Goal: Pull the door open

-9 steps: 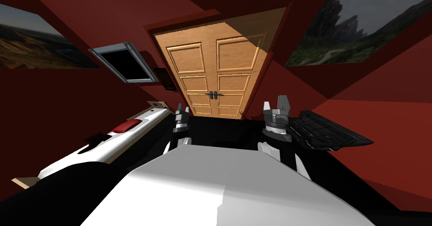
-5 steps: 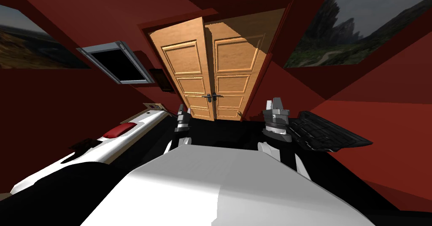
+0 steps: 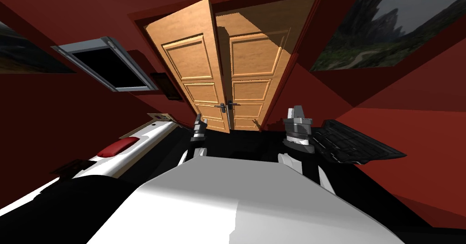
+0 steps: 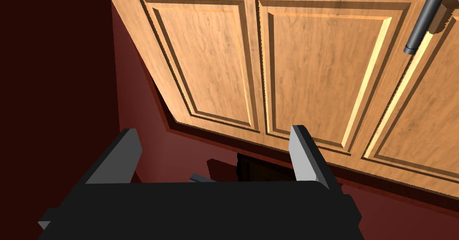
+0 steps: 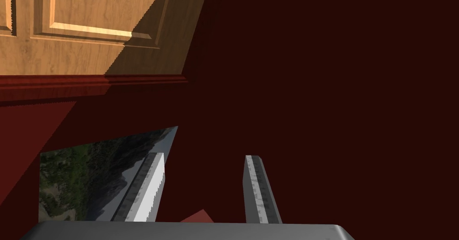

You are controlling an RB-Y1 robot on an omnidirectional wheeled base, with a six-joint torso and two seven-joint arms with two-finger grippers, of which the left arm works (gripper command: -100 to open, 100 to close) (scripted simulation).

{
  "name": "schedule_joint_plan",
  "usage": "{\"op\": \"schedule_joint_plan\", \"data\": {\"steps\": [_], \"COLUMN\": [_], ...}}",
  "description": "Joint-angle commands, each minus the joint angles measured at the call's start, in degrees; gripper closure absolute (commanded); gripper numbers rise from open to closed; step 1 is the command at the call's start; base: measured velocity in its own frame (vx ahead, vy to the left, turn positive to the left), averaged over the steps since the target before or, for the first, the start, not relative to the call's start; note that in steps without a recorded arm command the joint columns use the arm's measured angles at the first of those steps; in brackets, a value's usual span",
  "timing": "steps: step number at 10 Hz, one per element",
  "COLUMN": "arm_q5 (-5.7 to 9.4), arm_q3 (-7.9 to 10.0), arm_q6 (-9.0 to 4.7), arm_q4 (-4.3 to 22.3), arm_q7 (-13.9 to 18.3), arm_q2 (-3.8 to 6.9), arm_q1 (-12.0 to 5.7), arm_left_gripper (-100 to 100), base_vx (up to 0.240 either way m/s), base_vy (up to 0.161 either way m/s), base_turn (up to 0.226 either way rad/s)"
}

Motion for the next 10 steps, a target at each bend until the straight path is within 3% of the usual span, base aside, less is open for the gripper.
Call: {"op": "schedule_joint_plan", "data": {"steps": [1,10], "arm_q5": [0.17,1.40], "arm_q3": [0.21,1.57], "arm_q6": [0.15,1.10], "arm_q4": [1.75,11.85], "arm_q7": [0.17,1.43], "arm_q2": [0.55,3.91], "arm_q1": [-0.85,-5.19], "arm_left_gripper": [-100,-100], "base_vx": [0.095,0.096], "base_vy": [0.018,0.012], "base_turn": [-0.058,-0.055]}}
